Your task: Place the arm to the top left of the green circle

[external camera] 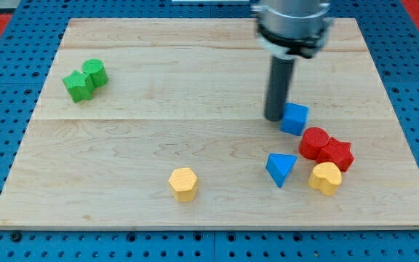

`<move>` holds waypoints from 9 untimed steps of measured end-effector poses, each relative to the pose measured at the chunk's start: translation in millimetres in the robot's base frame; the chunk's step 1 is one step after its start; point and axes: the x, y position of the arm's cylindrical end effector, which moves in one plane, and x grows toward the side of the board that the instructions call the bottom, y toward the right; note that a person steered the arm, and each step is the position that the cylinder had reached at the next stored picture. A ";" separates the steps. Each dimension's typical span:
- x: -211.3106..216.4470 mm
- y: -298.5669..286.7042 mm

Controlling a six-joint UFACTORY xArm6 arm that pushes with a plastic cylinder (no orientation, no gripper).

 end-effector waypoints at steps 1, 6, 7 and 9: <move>-5.3 2.3; -41.0 -156.8; -114.3 -208.1; -140.6 -354.6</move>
